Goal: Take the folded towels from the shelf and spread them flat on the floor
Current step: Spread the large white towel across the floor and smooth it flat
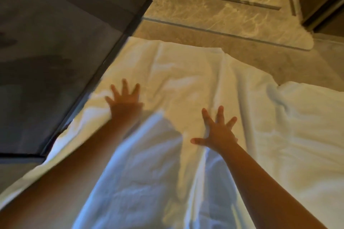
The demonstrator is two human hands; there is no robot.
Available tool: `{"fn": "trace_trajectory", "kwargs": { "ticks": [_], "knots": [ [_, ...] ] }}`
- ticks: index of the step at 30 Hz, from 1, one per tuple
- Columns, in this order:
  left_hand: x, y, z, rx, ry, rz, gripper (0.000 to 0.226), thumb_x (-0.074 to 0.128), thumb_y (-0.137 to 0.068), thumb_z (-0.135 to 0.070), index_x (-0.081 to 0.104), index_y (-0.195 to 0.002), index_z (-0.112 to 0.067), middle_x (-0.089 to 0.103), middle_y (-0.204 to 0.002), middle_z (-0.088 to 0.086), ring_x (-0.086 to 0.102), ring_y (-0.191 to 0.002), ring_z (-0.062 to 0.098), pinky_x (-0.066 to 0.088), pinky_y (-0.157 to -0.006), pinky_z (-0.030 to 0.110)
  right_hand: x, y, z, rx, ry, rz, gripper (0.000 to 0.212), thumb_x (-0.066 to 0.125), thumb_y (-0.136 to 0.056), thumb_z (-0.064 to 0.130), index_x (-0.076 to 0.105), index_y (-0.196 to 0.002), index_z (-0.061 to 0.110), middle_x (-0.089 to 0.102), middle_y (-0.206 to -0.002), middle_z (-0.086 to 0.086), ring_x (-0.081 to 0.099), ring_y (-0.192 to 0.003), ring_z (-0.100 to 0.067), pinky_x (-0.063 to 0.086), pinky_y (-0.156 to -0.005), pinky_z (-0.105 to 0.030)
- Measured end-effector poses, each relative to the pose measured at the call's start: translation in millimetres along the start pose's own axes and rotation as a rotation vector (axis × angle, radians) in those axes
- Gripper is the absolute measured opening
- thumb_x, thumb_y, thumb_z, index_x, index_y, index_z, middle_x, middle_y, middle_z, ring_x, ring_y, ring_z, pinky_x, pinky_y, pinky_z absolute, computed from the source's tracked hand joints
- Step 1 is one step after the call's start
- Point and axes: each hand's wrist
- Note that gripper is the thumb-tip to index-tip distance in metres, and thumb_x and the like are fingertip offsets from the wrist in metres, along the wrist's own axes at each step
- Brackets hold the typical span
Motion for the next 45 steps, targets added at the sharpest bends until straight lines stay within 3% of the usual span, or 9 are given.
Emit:
{"fn": "trace_trajectory", "kwargs": {
  "ticks": [5,11,18,28,32,35,38,41,45],
  "knots": [
    [35,93,-90,0.384,0.155,0.097,0.068,0.047,-0.091,-0.042,0.01,-0.147,-0.031,-0.005,-0.158,-0.003,-0.01,-0.144,0.029,0.007,-0.112,0.059,-18,29,-30,-0.198,-0.317,-0.123,0.092,0.068,-0.078,0.042,0.001,-0.142,0.038,0.01,-0.158,-0.008,0.007,-0.146,-0.023,0.018,-0.115,-0.043],
    [60,115,-175,0.515,0.039,0.213,0.078,0.05,-0.088,-0.049,0.004,-0.147,-0.029,-0.012,-0.158,-0.005,-0.014,-0.143,0.031,0.009,-0.11,0.063,-29,83,-132,0.027,-0.097,-0.198,0.083,0.06,-0.084,0.043,0.004,-0.145,0.037,0.001,-0.158,-0.001,0.003,-0.145,-0.032,0.023,-0.108,-0.063],
    [74,91,-255,0.418,-0.098,0.325,0.118,0.065,-0.069,-0.062,-0.022,-0.142,-0.031,-0.03,-0.153,0.002,-0.024,-0.138,0.041,0.007,-0.101,0.074,-18,92,-216,0.195,-0.003,0.059,0.095,0.059,-0.08,0.055,-0.005,-0.146,0.03,-0.019,-0.155,-0.012,-0.007,-0.142,-0.043,0.007,-0.114,-0.057],
    [72,70,-284,0.223,-0.079,0.449,0.151,0.079,-0.042,-0.066,-0.038,-0.131,-0.038,-0.051,-0.138,0.007,-0.038,-0.129,0.046,0.012,-0.09,0.081,-29,70,-265,0.143,0.101,-0.001,0.104,0.043,-0.07,0.073,-0.012,-0.145,0.027,-0.022,-0.154,-0.015,-0.017,-0.143,-0.033,-0.003,-0.112,-0.063],
    [69,63,-293,0.188,-0.091,0.492,0.155,0.082,-0.039,-0.064,-0.043,-0.128,-0.038,-0.054,-0.135,0.009,-0.04,-0.125,0.049,0.011,-0.088,0.084,-51,66,-266,0.126,0.151,0.025,0.091,0.051,-0.079,0.062,0.007,-0.147,0.022,0.003,-0.156,-0.018,0.01,-0.144,-0.032,0.019,-0.112,-0.054],
    [68,60,-294,0.171,-0.105,0.526,0.156,0.082,-0.038,-0.064,-0.047,-0.123,-0.04,-0.057,-0.132,0.01,-0.043,-0.123,0.049,0.01,-0.09,0.083,-78,58,-260,0.081,0.066,-0.333,0.065,0.058,-0.081,0.053,0.04,-0.135,0.022,0.041,-0.137,-0.01,0.044,-0.122,-0.031,0.046,-0.09,-0.042],
    [68,59,-295,0.16,-0.101,0.544,0.156,0.083,-0.038,-0.062,-0.048,-0.121,-0.041,-0.058,-0.131,0.009,-0.044,-0.123,0.049,0.008,-0.092,0.082,-102,27,-263,0.055,0.023,-0.427,0.062,0.055,-0.086,0.046,0.032,-0.141,0.024,0.032,-0.146,-0.01,0.035,-0.127,-0.034,0.044,-0.093,-0.046],
    [68,58,-295,0.151,-0.092,0.557,0.156,0.084,-0.038,-0.06,-0.048,-0.119,-0.042,-0.06,-0.128,0.008,-0.044,-0.123,0.047,0.008,-0.093,0.081,-114,-15,-272,0.089,-0.017,-0.24,0.063,0.046,-0.091,0.046,0.019,-0.145,0.028,0.01,-0.156,-0.007,0.017,-0.14,-0.035,0.028,-0.11,-0.053],
    [71,56,-295,0.139,-0.077,0.559,0.157,0.086,-0.036,-0.057,-0.054,-0.106,-0.046,-0.067,-0.119,0.004,-0.048,-0.12,0.045,0.006,-0.091,0.082,-114,-50,-281,0.167,-0.135,-0.088,0.069,0.033,-0.086,0.065,0.009,-0.144,0.038,-0.01,-0.158,0.001,-0.013,-0.142,-0.041,0.012,-0.105,-0.07]
  ]
}}
Point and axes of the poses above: each hand's wrist, its own y-axis away from the middle knuckle, its own x-axis out of the palm, z = x × y
